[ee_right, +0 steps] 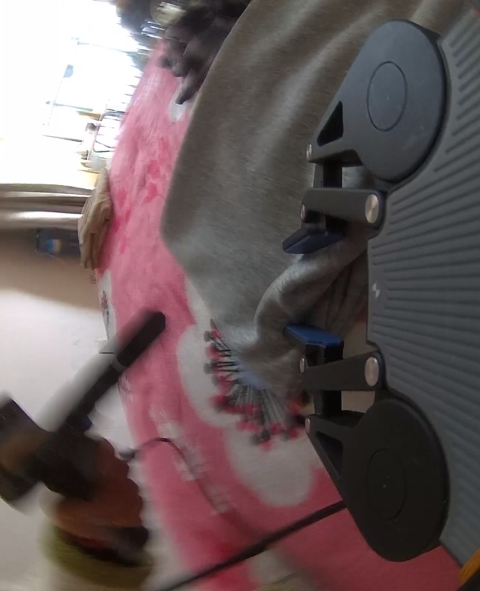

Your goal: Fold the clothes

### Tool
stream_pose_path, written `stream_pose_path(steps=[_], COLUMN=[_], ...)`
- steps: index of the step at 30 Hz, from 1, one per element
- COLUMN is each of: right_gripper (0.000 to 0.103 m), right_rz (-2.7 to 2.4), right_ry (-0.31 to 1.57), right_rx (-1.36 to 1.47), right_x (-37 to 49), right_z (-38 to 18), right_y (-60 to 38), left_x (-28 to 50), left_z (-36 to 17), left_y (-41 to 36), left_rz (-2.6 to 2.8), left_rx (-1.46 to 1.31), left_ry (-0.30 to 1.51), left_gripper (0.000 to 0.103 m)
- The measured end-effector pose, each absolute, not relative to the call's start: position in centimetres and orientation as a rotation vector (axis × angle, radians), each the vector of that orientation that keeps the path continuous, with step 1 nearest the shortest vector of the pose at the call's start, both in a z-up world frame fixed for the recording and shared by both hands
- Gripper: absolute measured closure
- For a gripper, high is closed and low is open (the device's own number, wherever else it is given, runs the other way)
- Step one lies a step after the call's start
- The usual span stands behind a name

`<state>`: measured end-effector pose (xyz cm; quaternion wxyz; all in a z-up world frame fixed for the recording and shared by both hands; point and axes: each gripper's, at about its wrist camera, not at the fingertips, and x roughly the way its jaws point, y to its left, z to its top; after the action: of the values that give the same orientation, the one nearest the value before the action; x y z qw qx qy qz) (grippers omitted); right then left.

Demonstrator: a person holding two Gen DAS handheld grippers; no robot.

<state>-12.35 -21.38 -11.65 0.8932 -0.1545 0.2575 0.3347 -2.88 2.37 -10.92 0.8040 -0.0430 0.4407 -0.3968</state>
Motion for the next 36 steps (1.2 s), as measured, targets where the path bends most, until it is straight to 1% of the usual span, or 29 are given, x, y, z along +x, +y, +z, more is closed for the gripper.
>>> stream_pose_path(steps=[3, 5, 8, 10, 12, 14, 17, 21, 26, 27, 28, 36], right_gripper=[0.06, 0.057, 0.043, 0.027, 0.019, 0.014, 0.014, 0.017, 0.028, 0.033, 0.035, 0.037], right_rz=[0.699, 0.718, 0.772, 0.801, 0.817, 0.823, 0.814, 0.783, 0.743, 0.735, 0.727, 0.698], right_ry=[0.522, 0.482, 0.479, 0.516, 0.549, 0.54, 0.547, 0.544, 0.534, 0.528, 0.525, 0.488], right_rx=[-0.323, -0.333, -0.396, -0.439, -0.471, -0.481, -0.488, -0.504, -0.536, -0.551, -0.563, -0.675], right_x=[-12.4, -12.9, -13.7, -13.9, -14.1, -14.4, -14.2, -14.1, -13.9, -14.0, -14.1, -14.0], right_z=[-10.2, -9.3, -9.1, -10.1, -11.3, -11.5, -11.3, -11.3, -11.7, -11.6, -11.6, -12.4], right_y=[-21.4, -21.4, -20.3, -19.6, -19.0, -18.8, -18.4, -18.0, -17.4, -17.4, -17.3, -15.9], left_x=[-1.8, -1.2, -0.5, -0.3, -0.1, 0.3, 1.3, 2.7, 4.1, 4.2, 4.3, 4.6], left_z=[-11.6, -12.0, -12.4, -12.5, -12.7, -13.0, -13.6, -14.6, -15.5, -15.7, -15.8, -16.7], left_y=[2.7, 2.8, 2.6, 2.6, 2.5, 2.6, 2.6, 2.1, 1.8, 1.7, 1.7, 1.2], left_rz=[-0.817, -0.805, -0.793, -0.78, -0.76, -0.741, -0.716, -0.684, -0.663, -0.663, -0.663, -0.68], left_rx=[-0.158, -0.191, -0.221, -0.225, -0.236, -0.261, -0.316, -0.363, -0.421, -0.429, -0.437, -0.446], left_ry=[0.975, 0.989, 1.02, 1.029, 1.04, 1.053, 1.081, 1.115, 1.147, 1.15, 1.152, 1.147], left_gripper=[0.046, 0.046, 0.046, 0.046, 0.045, 0.045, 0.045, 0.046, 0.048, 0.049, 0.049, 0.049])
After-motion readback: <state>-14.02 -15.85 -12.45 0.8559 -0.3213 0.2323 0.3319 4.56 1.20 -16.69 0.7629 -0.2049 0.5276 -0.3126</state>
